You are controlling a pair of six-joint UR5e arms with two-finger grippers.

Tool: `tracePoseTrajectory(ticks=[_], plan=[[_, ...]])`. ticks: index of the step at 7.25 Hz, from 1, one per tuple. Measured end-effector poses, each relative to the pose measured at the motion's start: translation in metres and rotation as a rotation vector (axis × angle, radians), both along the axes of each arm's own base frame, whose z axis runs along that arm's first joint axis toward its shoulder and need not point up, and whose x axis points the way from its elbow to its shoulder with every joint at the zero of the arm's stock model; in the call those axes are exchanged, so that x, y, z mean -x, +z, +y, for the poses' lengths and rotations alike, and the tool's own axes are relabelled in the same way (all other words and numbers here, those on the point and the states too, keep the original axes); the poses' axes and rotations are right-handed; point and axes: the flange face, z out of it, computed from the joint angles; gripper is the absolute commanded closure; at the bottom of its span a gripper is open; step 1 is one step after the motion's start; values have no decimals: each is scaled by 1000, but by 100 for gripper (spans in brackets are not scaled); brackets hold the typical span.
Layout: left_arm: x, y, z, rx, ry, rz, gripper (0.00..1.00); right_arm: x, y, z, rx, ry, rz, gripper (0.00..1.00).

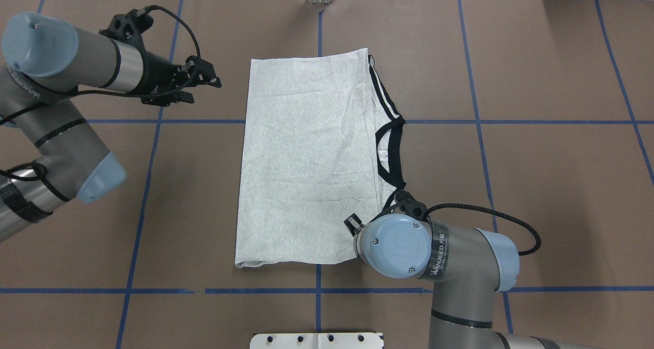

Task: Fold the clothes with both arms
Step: 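Move the left gripper to the shirt's near corner and grasp both near corners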

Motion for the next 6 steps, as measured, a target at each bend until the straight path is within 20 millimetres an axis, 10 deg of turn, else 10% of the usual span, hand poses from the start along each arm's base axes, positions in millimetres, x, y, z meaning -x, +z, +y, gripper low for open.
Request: tracePoseTrajectory(ticks=[6], plan=[[-96,11,206,354,-39,111,21,-11,-9,23,7,-30,15,100]])
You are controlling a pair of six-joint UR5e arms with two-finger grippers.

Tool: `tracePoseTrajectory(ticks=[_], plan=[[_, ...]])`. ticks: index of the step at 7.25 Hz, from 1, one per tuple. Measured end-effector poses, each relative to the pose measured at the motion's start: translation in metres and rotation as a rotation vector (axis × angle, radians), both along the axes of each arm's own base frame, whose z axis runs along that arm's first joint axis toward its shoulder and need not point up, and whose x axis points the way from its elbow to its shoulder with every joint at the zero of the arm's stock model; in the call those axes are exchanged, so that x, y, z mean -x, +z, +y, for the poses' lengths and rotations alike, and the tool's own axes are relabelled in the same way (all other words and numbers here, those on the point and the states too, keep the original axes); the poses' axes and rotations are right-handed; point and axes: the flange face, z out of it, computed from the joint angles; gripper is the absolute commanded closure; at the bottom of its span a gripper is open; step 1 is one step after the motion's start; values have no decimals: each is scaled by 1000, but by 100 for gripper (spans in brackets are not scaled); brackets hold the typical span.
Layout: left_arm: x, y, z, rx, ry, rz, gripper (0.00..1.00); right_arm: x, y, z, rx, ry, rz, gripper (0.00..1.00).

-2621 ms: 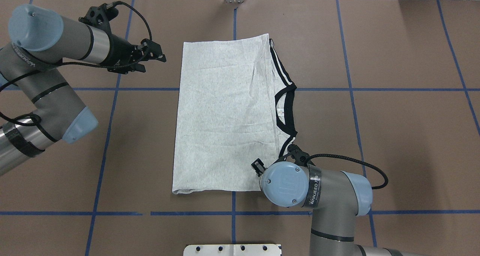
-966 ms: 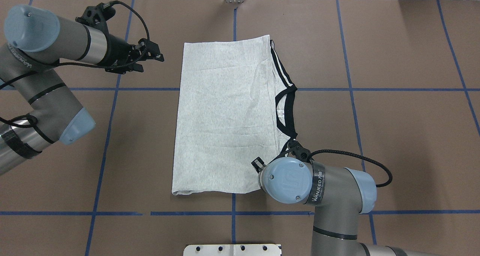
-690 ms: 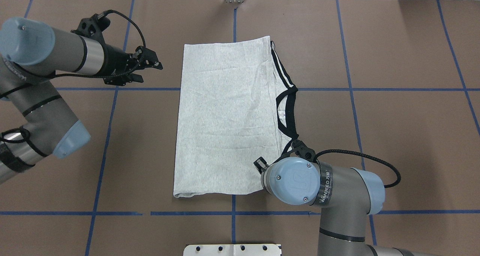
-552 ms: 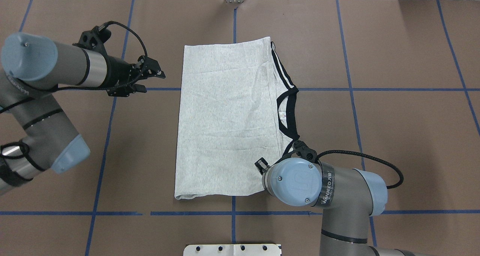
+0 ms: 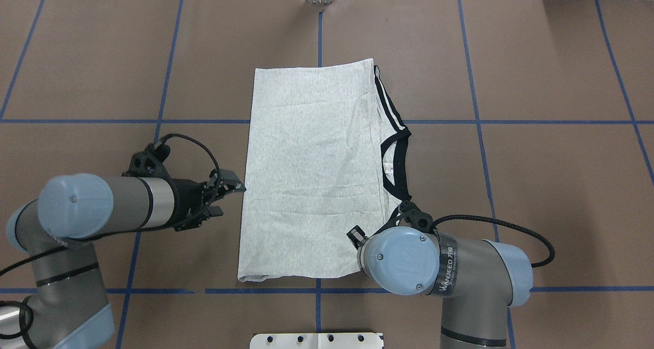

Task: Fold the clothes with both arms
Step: 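Move the left gripper to the shirt's near corner and grasp both near corners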

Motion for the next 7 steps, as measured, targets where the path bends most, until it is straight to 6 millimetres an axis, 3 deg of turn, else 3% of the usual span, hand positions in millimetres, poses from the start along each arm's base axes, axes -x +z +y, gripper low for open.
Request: tracePoseTrajectory(ticks=[3,4,7], plan=[[-39,5,72,112,74,-50,29,0,0,1,1,-1,1,100],[-48,8,84,125,85,-61,31,0,0,1,1,-2,1,100],[-56,11,92,134,92,-70,58,0,-1,2,1,-3,-1,100]])
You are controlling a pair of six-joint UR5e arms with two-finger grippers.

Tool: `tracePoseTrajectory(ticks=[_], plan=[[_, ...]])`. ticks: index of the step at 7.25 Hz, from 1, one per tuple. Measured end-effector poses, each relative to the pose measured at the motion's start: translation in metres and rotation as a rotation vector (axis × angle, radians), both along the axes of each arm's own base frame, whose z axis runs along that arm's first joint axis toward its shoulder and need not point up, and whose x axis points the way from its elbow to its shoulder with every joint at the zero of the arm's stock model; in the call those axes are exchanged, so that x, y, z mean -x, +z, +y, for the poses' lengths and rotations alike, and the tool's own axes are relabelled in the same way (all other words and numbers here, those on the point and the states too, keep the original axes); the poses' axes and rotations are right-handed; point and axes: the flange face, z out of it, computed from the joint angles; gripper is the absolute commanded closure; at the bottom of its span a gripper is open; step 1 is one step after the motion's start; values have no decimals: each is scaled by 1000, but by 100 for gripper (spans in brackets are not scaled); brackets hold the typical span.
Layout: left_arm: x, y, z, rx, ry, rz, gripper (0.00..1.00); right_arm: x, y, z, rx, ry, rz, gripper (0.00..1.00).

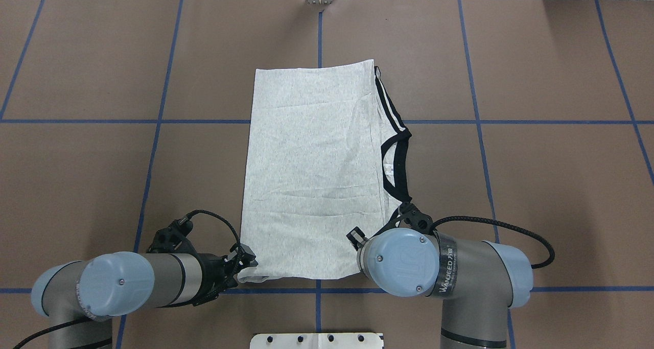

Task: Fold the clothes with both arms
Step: 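Move the left gripper to the shirt's near corner and grasp both near corners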

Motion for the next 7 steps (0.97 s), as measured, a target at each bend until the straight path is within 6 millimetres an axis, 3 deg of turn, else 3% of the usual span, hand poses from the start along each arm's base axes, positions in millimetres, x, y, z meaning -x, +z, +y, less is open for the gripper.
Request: tracePoseTrajectory(ticks=[1,2,3,5,6,7], plan=[[-1,3,0,2,1,-6,72,0,-1,0,0,0,-1,100],[-3,6,0,3,1,-12,95,0,-1,0,0,0,-2,100],[-5,8,0,4,1,-16,100,0,-2,0,-1,0,-3,100],[-4,9,0,5,3,-19,100,-1,-3,0,-1,0,-6,100],[0,3,0,2,3,-7,100,-2,-3,1,-1,-1,-7,100],[11,-15,2,-5,4,28,100,-3,-4,3,-2,-4,-11,100]])
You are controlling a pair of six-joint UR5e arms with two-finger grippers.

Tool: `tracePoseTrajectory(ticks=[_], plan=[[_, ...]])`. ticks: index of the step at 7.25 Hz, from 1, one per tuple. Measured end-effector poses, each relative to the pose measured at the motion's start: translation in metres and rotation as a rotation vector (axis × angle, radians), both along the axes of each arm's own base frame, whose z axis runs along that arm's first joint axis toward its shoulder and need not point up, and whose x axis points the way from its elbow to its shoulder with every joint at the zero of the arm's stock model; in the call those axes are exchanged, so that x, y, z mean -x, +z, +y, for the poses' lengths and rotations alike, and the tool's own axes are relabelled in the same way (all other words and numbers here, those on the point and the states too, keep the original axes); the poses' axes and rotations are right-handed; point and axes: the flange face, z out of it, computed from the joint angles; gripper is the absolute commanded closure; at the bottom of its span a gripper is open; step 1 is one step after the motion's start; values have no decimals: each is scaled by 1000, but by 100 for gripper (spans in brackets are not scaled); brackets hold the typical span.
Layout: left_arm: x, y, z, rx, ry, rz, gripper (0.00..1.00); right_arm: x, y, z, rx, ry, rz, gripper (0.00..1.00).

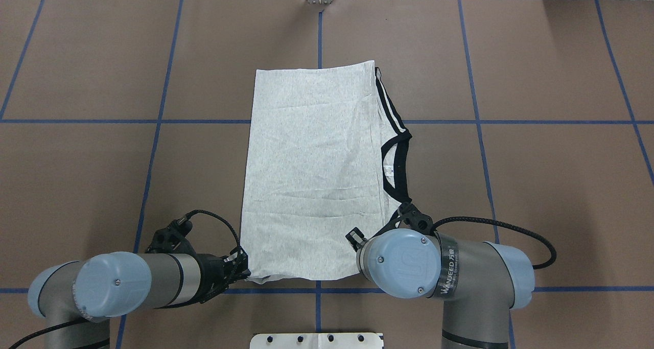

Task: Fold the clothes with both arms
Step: 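Move the left gripper to the shirt's near corner and grasp both near corners, then lift the near edge with both grippers and fold it over toward the collar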

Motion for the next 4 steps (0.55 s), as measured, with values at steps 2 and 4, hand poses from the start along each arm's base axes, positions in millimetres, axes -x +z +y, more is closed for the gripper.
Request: tracePoseTrajectory(ticks=[2,4], plan=[[45,-67,10,-10,8,64,100,-23,-9,16,3,-12,-26,100],[85,-112,8,-11,8,83,100,-74,-41,16,10,12,-76,100]])
